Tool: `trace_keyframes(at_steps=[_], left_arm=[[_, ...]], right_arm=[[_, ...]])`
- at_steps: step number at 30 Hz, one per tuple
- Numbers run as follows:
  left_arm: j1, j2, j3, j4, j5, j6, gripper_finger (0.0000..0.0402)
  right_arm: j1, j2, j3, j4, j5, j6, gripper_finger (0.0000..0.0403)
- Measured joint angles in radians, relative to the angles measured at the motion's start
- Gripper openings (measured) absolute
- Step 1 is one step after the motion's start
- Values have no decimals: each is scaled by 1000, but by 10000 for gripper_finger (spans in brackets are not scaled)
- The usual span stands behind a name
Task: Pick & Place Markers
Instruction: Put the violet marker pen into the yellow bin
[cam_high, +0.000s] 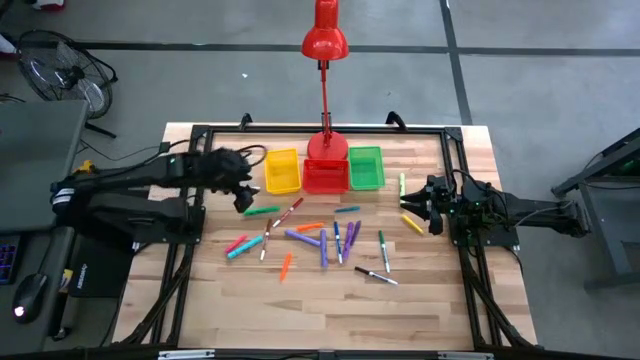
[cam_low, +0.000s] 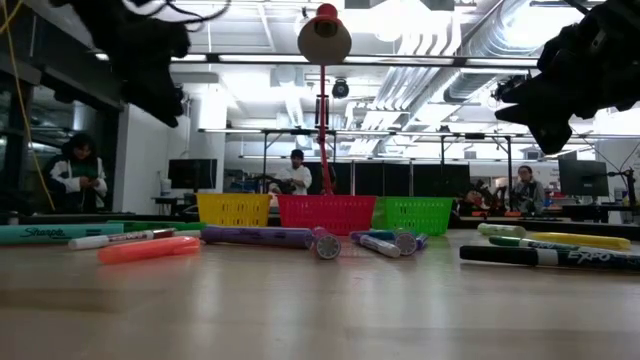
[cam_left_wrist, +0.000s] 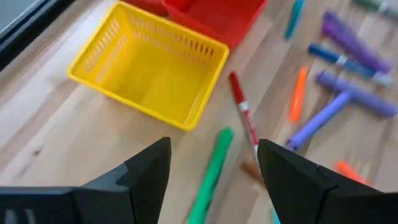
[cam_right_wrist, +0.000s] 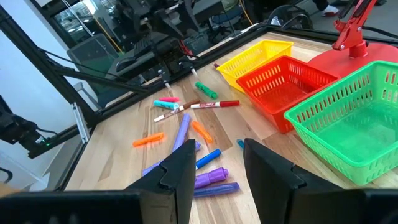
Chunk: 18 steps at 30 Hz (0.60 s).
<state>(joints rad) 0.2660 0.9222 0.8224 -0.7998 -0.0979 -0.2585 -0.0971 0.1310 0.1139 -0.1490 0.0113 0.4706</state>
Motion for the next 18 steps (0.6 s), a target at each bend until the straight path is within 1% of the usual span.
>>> trace_keyframes(at_steps=[5,7,10,13,18], left_arm=[[55,200,135,-160,47,95,238],[78,279,175,-224,64,124,238],[110,389,218,-279,70,185,238],[138,460,237,-300,58,261,238],[177,541,238,-302,59,302,238]], right_arm=[[0,0,0,0,0,0,124],[0,0,0,0,0,0,124],[0,0,0,0,0,0,124],[0,0,0,0,0,0,124],[0,0,0,0,0,0,124]])
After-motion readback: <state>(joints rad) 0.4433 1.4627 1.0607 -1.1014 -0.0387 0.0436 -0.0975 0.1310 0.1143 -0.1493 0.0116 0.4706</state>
